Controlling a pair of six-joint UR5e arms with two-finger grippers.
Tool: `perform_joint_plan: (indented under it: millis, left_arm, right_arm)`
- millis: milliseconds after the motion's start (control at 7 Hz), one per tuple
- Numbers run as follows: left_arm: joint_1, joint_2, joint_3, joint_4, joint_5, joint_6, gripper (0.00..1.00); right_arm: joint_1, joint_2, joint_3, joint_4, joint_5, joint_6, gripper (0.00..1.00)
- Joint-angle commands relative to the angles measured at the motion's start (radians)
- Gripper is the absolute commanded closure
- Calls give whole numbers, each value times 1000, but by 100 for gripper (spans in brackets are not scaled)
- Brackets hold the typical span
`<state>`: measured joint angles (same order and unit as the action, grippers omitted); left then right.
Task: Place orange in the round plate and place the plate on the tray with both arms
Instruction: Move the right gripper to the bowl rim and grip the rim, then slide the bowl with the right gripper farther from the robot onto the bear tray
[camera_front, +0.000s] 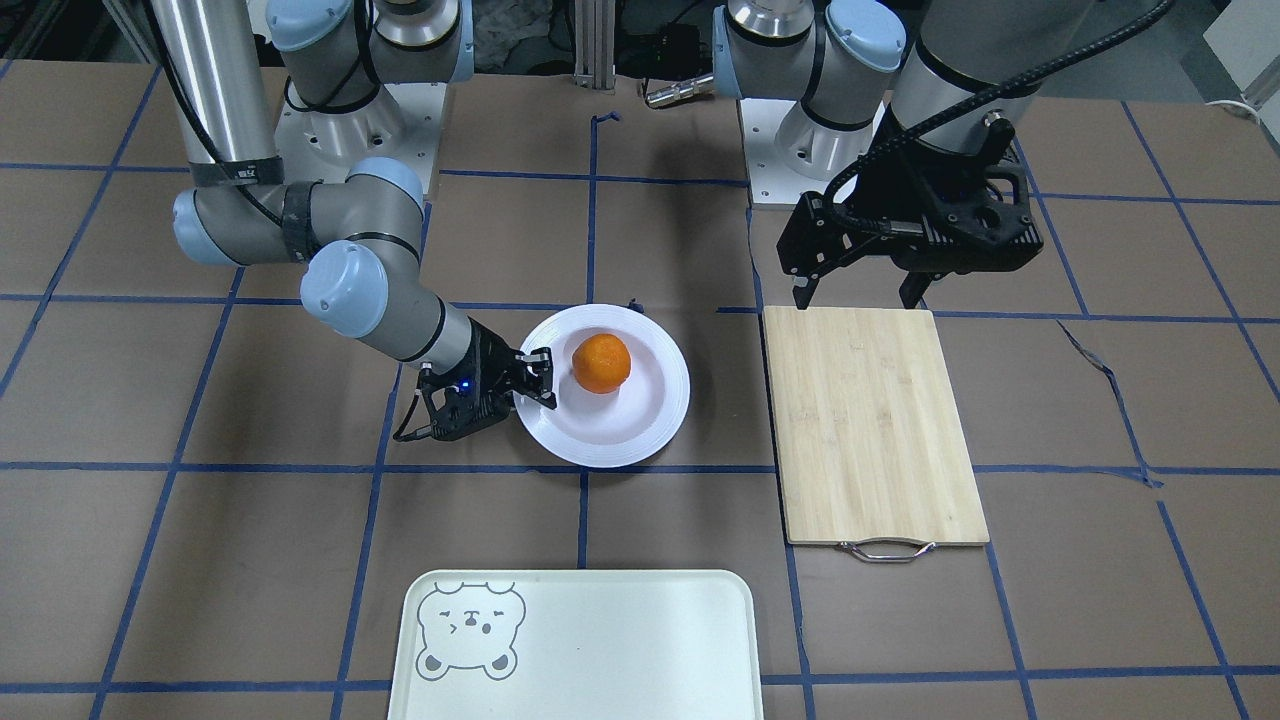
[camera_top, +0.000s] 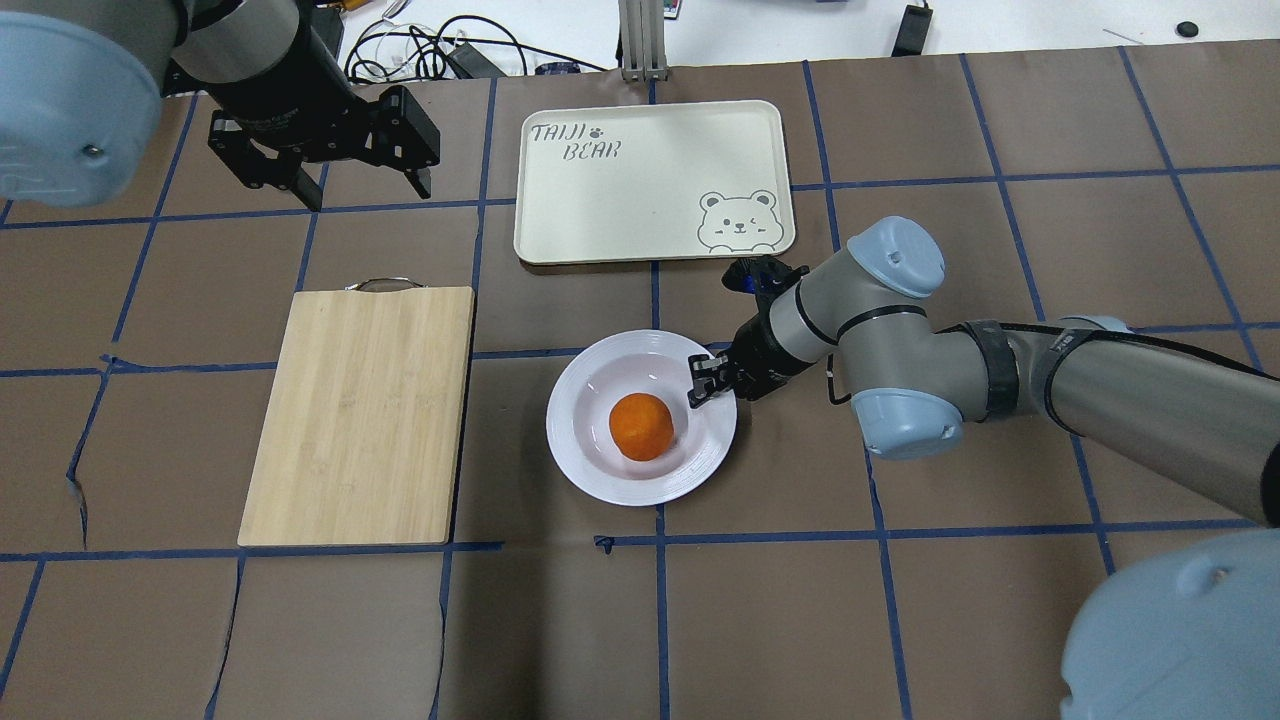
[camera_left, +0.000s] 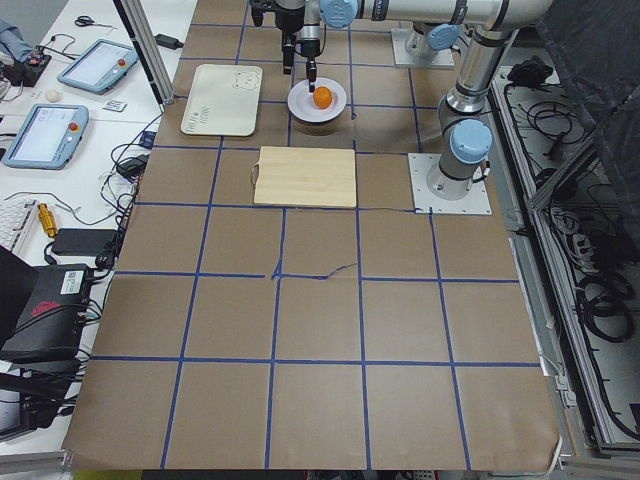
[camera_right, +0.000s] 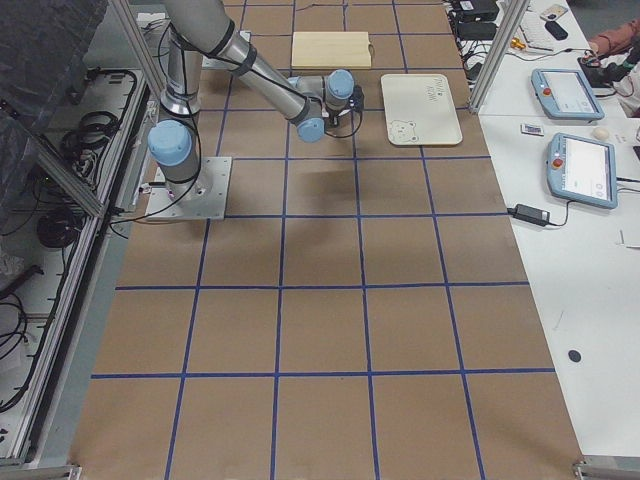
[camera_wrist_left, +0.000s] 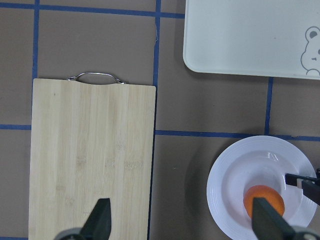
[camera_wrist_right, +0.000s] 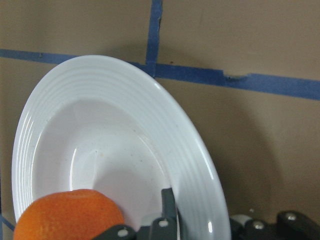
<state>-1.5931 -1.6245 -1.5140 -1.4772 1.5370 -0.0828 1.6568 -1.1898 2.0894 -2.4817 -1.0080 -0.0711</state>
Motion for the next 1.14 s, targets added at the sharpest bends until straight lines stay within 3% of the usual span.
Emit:
perform_joint_plan:
  millis: [0,571,1000]
  left_arm:
    - [1,0,0,0,0,0,0]
    - [1,0,0,0,0,0,0]
    - [1,0,0,0,0,0,0]
  right_arm:
    - [-2,-5,-6,-73,5,-24,100]
    - [-31,-2,-12,-102,187,-6,100]
    - [-87,28,-130,-77,219,139,100]
